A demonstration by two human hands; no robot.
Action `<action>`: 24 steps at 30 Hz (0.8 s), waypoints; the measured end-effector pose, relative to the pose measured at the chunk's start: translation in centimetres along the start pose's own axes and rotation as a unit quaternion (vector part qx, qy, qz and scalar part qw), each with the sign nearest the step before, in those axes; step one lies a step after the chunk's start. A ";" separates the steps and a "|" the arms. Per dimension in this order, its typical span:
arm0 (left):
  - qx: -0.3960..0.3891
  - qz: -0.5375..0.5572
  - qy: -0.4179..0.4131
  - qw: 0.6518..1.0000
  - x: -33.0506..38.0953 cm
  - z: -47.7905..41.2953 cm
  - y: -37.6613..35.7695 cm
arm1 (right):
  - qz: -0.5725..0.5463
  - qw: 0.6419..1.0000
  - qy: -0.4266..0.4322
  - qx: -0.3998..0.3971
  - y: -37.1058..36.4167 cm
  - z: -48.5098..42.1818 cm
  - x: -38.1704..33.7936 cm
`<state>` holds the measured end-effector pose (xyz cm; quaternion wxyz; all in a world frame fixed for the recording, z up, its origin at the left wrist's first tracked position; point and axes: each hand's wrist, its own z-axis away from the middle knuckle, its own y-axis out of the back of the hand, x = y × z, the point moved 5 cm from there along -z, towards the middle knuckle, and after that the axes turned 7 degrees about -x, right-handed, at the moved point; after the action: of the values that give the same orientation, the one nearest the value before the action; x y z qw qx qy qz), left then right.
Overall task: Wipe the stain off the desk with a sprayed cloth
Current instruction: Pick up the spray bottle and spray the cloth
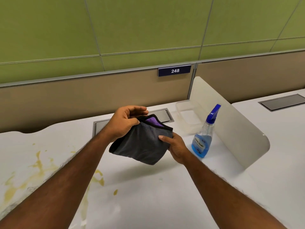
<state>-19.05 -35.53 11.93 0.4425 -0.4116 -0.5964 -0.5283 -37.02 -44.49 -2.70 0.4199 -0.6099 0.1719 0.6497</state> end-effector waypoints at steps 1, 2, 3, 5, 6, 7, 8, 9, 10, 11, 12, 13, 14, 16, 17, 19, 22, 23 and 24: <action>0.011 -0.020 0.008 1.000 -0.4 0.7 0.9 | -0.010 1.000 0.014 0.001 -0.5 0.2 -0.3; 0.022 -0.041 0.017 0.999 -0.8 1.5 1.9 | -0.011 1.000 0.027 0.001 -1.0 0.3 -0.7; 0.028 -0.063 0.027 0.997 -1.2 2.3 2.9 | -0.003 0.999 0.040 0.001 -1.6 0.4 -1.0; 0.030 -0.111 0.048 0.992 -2.2 4.0 4.9 | 0.025 0.998 0.064 0.003 -3.1 0.7 -1.8; 0.026 -0.136 0.059 0.989 -2.7 4.8 5.8 | 0.039 0.996 0.075 0.006 -4.0 0.9 -2.1; 0.021 -0.157 0.066 0.985 -3.2 5.7 6.6 | 0.054 0.995 0.083 0.008 -4.9 1.0 -2.5; 0.014 -0.175 0.068 0.982 -3.5 6.6 7.5 | 0.073 0.993 0.089 0.007 -5.8 1.1 -2.7; 0.004 -0.190 0.064 0.980 -3.8 7.5 8.1 | 0.096 0.991 0.093 0.004 -6.7 1.2 -2.9; -0.003 -0.209 0.057 0.976 -4.0 8.5 8.8 | 0.128 0.987 0.096 -0.004 -7.6 1.2 -3.1; -0.007 -0.235 0.050 0.971 -4.2 9.4 9.4 | 0.165 0.981 0.099 -0.017 -8.6 1.3 -3.2; -0.008 -0.268 0.046 0.962 -4.4 10.3 10.0 | 0.204 0.973 0.104 -0.033 -9.6 1.3 -3.3; -0.006 -0.300 0.045 0.953 -4.7 11.2 10.7 | 0.243 0.962 0.113 -0.047 -10.7 1.4 -3.4; -0.003 -0.327 0.047 0.944 -5.1 12.0 11.3 | 0.280 0.950 0.124 -0.058 -11.9 1.5 -3.6; 0.005 -0.358 0.055 0.932 -5.9 13.7 12.6 | 0.344 0.924 0.148 -0.079 -14.2 1.7 -3.7; 0.008 -0.363 0.060 0.930 -6.3 14.6 13.1 | 0.369 0.912 0.155 -0.090 -15.3 1.8 -3.8; 0.015 -0.365 0.064 0.929 -6.7 16.4 14.2 | 0.416 0.888 0.158 -0.114 -17.3 2.2 -3.8; 0.030 -0.365 0.073 0.928 -7.0 18.7 16.0 | 0.472 0.856 0.149 -0.150 -19.6 2.4 -3.4; 0.036 -0.364 0.081 0.927 -7.1 19.4 16.6 | 0.484 0.848 0.147 -0.157 -20.2 2.3 -3.2; 0.042 -0.368 0.090 0.925 -7.2 20.0 17.2 | 0.492 0.843 0.146 -0.160 -20.8 2.2 -3.1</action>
<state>-2.53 -14.01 8.59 0.2860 -0.0954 -0.6848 -0.6634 -23.06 -31.65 6.68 -0.0882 -0.5920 0.4020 0.6929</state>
